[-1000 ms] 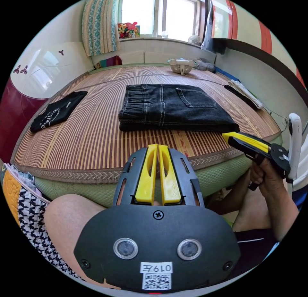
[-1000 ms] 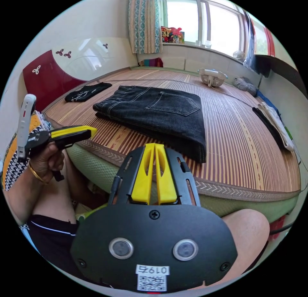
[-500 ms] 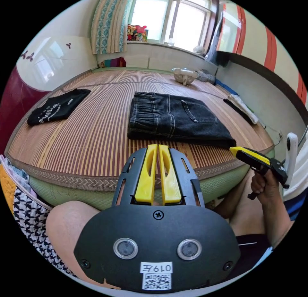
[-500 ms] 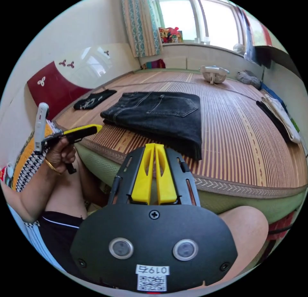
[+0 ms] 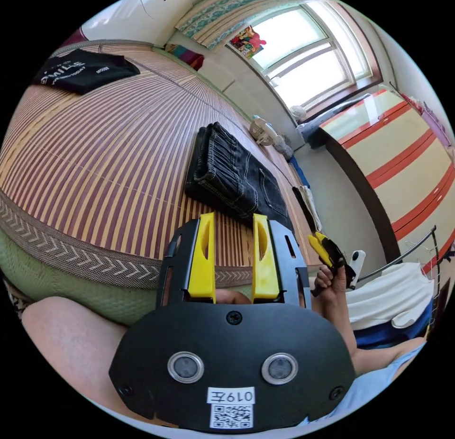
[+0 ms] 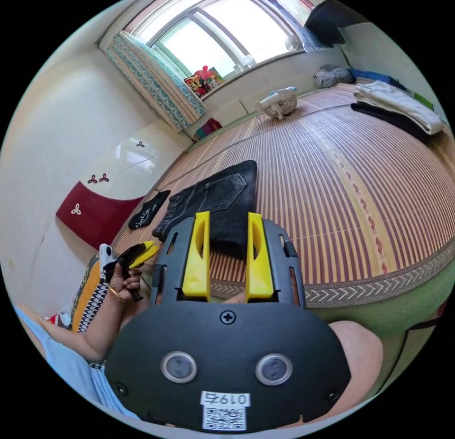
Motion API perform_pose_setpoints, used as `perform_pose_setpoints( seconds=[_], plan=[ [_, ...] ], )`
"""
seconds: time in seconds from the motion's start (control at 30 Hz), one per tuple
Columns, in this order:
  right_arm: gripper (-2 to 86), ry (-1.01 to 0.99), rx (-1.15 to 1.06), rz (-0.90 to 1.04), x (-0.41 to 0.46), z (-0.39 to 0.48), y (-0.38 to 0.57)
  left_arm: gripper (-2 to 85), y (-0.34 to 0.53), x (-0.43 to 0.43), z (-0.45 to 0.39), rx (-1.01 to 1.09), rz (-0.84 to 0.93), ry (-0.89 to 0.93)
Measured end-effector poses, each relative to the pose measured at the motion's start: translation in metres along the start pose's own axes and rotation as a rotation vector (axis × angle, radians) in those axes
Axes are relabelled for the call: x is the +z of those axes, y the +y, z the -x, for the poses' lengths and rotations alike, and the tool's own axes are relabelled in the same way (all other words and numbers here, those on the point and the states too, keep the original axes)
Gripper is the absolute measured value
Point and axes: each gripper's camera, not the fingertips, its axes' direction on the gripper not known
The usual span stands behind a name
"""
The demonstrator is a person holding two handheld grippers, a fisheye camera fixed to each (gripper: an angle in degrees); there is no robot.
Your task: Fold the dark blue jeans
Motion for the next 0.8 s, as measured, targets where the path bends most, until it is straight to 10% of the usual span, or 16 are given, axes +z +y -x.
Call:
perform_pose_setpoints(
  seconds=[0.8],
  plan=[
    [13.9, -0.278, 0.399, 0.058, -0.067, -0.135, -0.103, 13.6, -0.053, -0.061, 0.117, -0.434, -0.160, 0.240]
  ],
)
